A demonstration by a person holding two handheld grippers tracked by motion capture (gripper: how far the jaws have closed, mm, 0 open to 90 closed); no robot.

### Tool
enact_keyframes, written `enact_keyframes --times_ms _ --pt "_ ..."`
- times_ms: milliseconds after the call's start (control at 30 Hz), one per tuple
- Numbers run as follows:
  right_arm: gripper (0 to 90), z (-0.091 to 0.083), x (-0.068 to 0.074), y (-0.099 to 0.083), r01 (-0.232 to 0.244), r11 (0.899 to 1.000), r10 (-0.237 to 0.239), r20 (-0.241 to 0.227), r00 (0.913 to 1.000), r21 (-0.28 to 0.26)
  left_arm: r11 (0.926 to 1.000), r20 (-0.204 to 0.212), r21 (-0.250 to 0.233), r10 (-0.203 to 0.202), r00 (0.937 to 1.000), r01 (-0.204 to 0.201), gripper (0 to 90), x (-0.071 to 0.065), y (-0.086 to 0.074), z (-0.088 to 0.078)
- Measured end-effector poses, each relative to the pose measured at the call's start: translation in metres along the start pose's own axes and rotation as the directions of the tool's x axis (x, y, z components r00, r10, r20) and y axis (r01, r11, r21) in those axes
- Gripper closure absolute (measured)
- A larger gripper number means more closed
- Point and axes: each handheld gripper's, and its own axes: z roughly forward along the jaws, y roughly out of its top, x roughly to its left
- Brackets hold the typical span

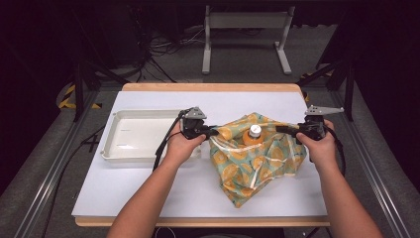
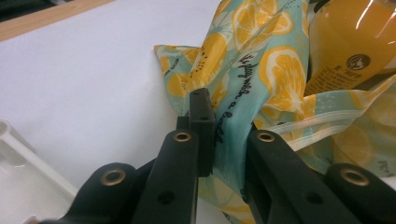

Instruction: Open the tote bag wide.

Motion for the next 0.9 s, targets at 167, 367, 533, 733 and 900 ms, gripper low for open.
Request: enact_keyframes --times_ms 167,367,533,733,900 --pt "89.0 0.002 -0.003 -0.006 -0.019 1.0 0.019 0.003 0.9998 0.005 0.9999 -0.006 0.017 -0.003 1.0 0.003 85.8 0.0 -0.003 0.006" --pt "88.8 0.005 -0.009 -0.014 -0.032 0.999 0.032 0.012 0.9994 0.025 0.999 -0.017 0.042 -0.014 0.9998 0.014 85.6 0.0 -0.005 0.011" --pt "88.6 0.007 -0.011 -0.018 -0.043 0.999 0.042 0.014 0.999 0.034 0.9979 -0.02 0.063 -0.014 0.9997 0.015 85.5 0.0 -0.007 0.013" --pt "88.3 0.009 -0.014 -0.023 -0.05 0.997 0.049 0.022 0.9986 0.057 0.9948 -0.021 0.094 -0.037 0.9991 0.039 85.2 0.0 -0.009 0.016" --pt "87.8 0.011 -0.015 -0.026 -0.054 0.996 0.052 0.028 0.9983 0.072 0.9908 -0.031 0.127 -0.042 0.9986 0.046 84.9 0.001 -0.011 0.018"
